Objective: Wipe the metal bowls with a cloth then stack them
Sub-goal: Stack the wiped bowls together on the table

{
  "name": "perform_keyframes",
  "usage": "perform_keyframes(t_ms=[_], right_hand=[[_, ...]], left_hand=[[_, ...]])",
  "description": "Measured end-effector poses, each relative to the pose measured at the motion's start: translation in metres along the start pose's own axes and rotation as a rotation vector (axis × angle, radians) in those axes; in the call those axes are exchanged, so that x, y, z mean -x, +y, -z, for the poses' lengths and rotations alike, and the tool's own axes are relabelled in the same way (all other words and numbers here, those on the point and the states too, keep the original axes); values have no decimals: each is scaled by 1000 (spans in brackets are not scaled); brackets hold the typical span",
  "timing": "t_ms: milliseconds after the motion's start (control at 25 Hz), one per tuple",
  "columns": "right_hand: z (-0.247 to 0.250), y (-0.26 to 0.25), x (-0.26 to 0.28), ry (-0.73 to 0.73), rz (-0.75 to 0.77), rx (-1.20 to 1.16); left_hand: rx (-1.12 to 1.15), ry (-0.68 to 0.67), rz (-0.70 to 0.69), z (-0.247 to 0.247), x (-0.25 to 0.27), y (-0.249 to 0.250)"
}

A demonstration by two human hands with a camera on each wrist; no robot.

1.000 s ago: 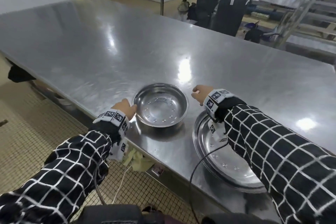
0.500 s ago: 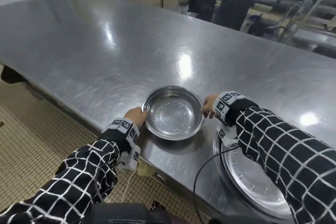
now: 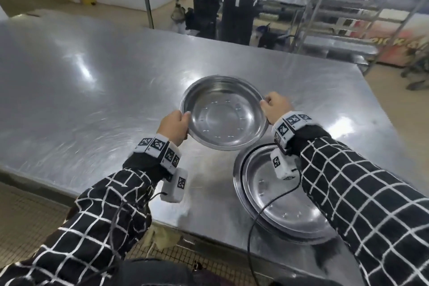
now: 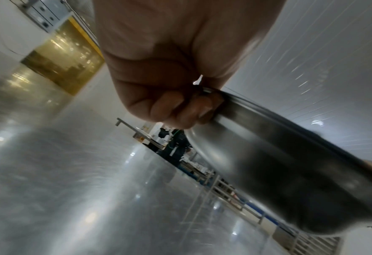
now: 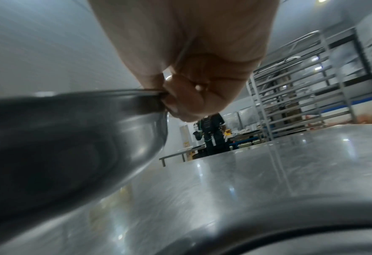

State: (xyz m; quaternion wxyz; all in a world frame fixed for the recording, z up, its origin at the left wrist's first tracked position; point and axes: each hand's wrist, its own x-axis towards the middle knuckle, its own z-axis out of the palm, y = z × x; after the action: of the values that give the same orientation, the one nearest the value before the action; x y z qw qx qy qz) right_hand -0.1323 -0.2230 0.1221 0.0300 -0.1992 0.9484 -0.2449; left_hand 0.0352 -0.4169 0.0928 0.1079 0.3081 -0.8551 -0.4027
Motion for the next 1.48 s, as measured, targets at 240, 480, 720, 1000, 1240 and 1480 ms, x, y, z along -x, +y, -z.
perform_keyframes(t_ms=[240, 480, 720, 1000, 1240, 1480], right_hand=[[75, 82, 66, 171, -164, -103], [96, 134, 138, 174, -295, -181], [66, 150, 176, 104, -328, -185], [29, 160, 189, 80, -322, -109], [23, 166, 191, 96, -328, 55], [20, 171, 192, 141, -378, -74]], left_hand=[[16, -165, -151, -53, 29, 66], [-16, -242, -182, -94, 64, 84], [-179, -144, -212, -115, 78, 62], [-493, -201, -253, -115, 68, 39], [-631, -243, -301, -114, 64, 45], [-659, -270, -267, -111, 61, 57]])
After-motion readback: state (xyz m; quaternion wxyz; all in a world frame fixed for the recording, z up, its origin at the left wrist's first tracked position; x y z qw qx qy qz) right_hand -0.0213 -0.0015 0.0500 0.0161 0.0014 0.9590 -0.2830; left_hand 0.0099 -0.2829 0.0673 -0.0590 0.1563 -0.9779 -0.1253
